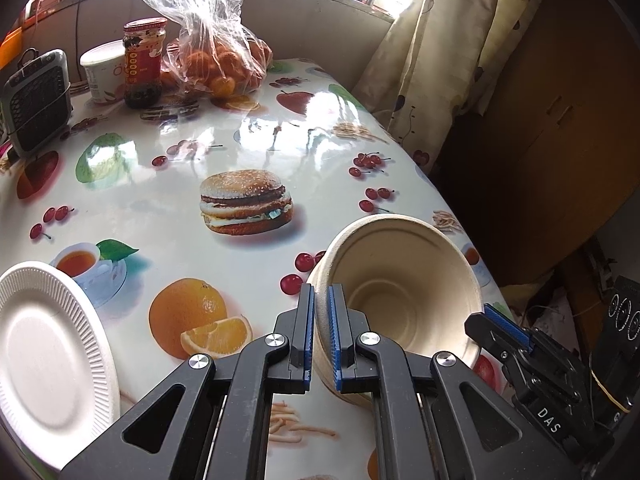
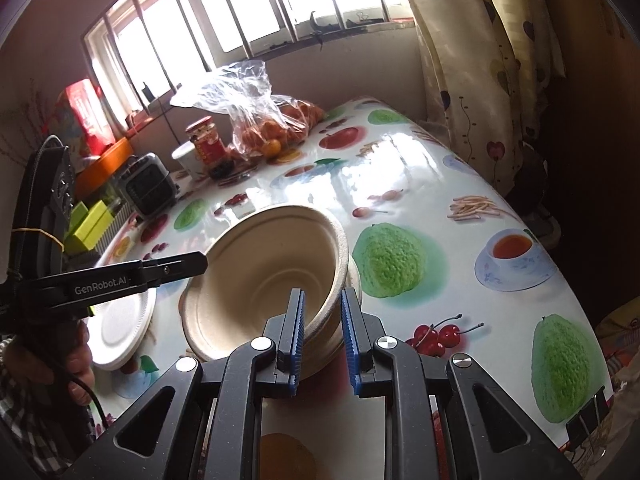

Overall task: Organize plates and bowls
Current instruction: 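Lift the held beige bowls with both tools and carry them across the table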

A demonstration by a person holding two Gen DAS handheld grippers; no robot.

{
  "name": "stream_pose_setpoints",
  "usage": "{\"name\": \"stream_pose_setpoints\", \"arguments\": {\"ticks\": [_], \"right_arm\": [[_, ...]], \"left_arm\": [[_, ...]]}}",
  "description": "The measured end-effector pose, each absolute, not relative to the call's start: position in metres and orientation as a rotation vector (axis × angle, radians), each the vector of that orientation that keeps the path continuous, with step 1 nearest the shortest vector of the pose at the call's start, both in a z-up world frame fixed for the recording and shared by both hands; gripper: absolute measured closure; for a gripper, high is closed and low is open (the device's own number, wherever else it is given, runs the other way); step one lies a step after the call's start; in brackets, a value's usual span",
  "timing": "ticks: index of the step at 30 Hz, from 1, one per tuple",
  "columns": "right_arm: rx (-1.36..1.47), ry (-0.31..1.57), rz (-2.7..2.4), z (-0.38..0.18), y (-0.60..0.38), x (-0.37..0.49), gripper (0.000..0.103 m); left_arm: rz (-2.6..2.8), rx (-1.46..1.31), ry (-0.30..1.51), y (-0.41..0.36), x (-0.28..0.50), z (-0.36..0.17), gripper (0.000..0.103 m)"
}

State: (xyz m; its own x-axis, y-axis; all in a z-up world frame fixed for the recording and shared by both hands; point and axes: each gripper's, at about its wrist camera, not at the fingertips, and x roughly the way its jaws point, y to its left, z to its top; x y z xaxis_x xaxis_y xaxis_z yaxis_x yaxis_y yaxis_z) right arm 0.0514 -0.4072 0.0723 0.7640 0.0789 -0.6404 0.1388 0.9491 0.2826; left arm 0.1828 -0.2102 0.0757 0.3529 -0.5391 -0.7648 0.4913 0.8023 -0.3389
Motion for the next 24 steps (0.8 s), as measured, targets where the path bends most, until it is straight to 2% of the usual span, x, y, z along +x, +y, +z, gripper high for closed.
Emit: {"name": "stream_pose_setpoints", "arguments": {"ticks": [24], "right_arm": [[0.334, 0.724, -0.036, 0.060, -0.407, 0.054, 0.085]], "left_arm": [[-0.654, -0.042, 1.042, -0.213, 0.186, 0.066, 0.096]]}}
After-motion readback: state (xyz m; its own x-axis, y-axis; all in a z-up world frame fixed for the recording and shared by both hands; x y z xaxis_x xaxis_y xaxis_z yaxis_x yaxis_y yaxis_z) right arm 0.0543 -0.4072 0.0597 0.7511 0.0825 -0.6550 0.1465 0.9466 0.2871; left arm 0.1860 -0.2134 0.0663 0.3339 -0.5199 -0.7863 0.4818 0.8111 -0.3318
